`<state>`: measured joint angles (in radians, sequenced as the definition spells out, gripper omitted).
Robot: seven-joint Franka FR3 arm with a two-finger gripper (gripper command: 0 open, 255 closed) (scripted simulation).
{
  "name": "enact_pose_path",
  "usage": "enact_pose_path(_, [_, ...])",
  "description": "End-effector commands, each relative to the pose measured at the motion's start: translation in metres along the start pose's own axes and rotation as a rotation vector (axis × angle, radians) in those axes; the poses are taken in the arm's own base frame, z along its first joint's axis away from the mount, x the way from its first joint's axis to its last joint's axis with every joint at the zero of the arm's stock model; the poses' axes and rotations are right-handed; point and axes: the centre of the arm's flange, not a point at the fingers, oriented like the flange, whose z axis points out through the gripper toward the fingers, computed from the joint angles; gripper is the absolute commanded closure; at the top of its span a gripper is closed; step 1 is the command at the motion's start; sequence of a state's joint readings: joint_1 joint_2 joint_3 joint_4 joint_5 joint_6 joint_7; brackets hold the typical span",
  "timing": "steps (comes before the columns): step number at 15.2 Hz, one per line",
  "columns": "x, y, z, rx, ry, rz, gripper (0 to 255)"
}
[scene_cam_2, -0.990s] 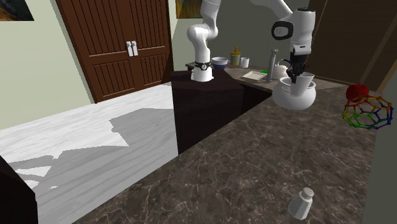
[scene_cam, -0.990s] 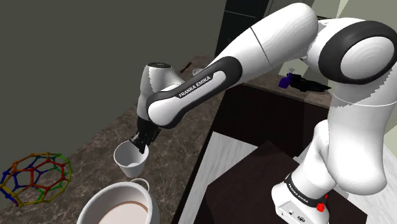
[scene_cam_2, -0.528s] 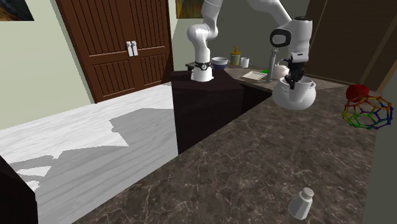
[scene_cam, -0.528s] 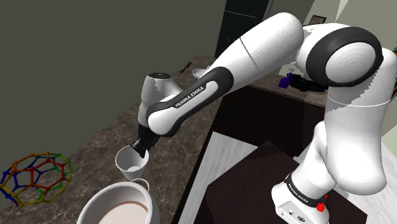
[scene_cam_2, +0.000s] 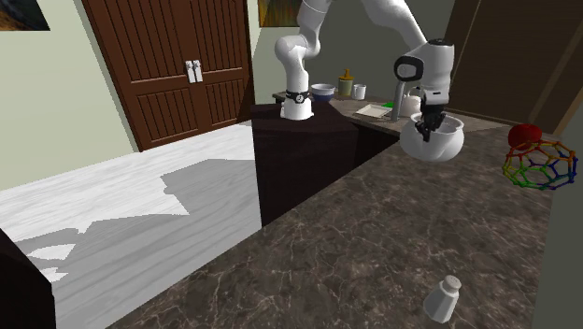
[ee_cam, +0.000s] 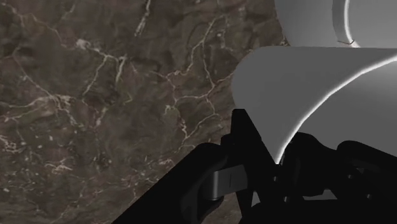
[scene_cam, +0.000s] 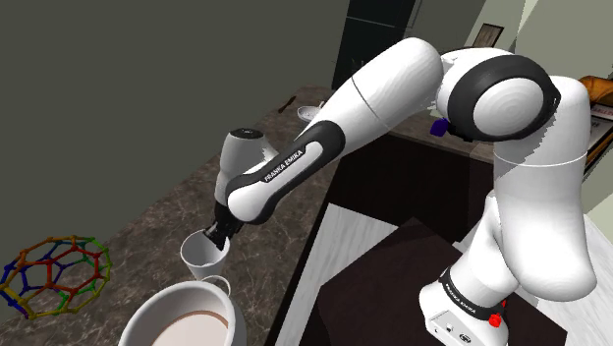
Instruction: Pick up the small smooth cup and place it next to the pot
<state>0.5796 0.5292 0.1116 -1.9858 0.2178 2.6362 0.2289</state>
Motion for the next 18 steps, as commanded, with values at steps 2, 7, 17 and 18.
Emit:
enact_pose_path(2, [-0.009, -0.004, 0.021, 0.002, -0.017, -0.013, 255])
enact_pose_path(7, [-0.010, 0.002, 0.047, 0.002, -0.017, -0.013, 255])
enact_pose_path(17, [-0.011, 0.005, 0.054, 0.002, -0.017, -0.012, 0])
enact_pose_path(18, [-0.010, 0.004, 0.055, 0.002, -0.017, -0.012, 0])
